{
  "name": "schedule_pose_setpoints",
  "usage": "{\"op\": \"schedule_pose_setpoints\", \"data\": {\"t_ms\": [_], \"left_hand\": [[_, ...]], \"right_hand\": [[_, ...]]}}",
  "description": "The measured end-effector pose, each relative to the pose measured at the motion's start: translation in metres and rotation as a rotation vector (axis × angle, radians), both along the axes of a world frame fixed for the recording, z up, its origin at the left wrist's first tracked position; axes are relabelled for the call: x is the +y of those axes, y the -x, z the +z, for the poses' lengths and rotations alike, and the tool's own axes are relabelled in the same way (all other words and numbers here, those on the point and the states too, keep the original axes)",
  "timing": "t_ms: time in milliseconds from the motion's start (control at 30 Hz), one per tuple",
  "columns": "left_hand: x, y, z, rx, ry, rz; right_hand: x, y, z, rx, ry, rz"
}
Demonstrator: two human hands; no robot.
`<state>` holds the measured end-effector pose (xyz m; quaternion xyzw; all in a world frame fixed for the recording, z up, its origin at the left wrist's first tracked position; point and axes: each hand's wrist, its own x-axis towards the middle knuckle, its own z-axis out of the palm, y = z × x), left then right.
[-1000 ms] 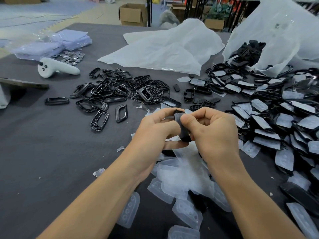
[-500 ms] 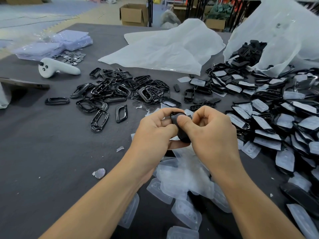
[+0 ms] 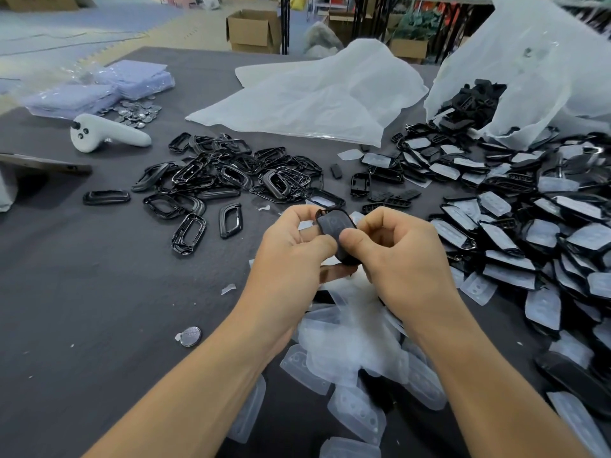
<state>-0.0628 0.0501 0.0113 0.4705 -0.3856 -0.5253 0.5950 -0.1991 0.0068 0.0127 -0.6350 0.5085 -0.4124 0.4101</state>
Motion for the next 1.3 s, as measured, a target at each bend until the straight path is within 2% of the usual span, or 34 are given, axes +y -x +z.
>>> {"op": "schedule_pose_setpoints", "data": {"t_ms": [100, 167, 333, 533, 767, 833, 933, 1000, 1100, 1233, 1300], "left_hand": [[0.0, -0.005, 0.0, -0.28, -0.033, 0.106], [-0.001, -0.007, 0.002, -0.36, -0.051, 0.182], [-0.002, -0.009, 0.004, -0.331, -0.084, 0.235], [-0.002, -0.01, 0.006, -0.227, -0.099, 0.199], [-0.002, -0.014, 0.005, -0.158, -0.093, 0.132], [-0.003, -0.017, 0.007, -0.213, -0.063, 0.136], [-0.004, -0.02, 0.005, -0.428, -0.014, 0.171], [-0.005, -0.023, 0.003, -0.488, 0.004, 0.16], [-0.007, -0.026, 0.003, -0.465, -0.006, 0.171], [-0.007, -0.026, 0.005, -0.441, -0.009, 0.251], [-0.006, -0.024, 0.005, -0.48, -0.002, 0.26]], "right_hand": [[0.0, 0.003, 0.0, -0.005, 0.009, 0.025], [-0.001, 0.004, 0.001, 0.013, 0.013, 0.041], [0.0, 0.007, 0.003, 0.024, 0.053, 0.042], [-0.001, 0.005, 0.004, -0.058, -0.045, 0.096], [-0.001, 0.004, 0.003, -0.071, -0.036, 0.071], [-0.001, 0.004, 0.004, -0.072, -0.037, 0.072], [0.0, 0.004, 0.005, -0.062, -0.04, 0.104], [0.002, 0.005, 0.005, -0.06, -0.044, 0.134], [0.003, 0.002, 0.005, -0.088, -0.038, 0.114], [0.006, -0.003, 0.003, -0.222, -0.047, 0.01], [0.007, -0.004, 0.002, -0.241, -0.036, -0.008]]}}
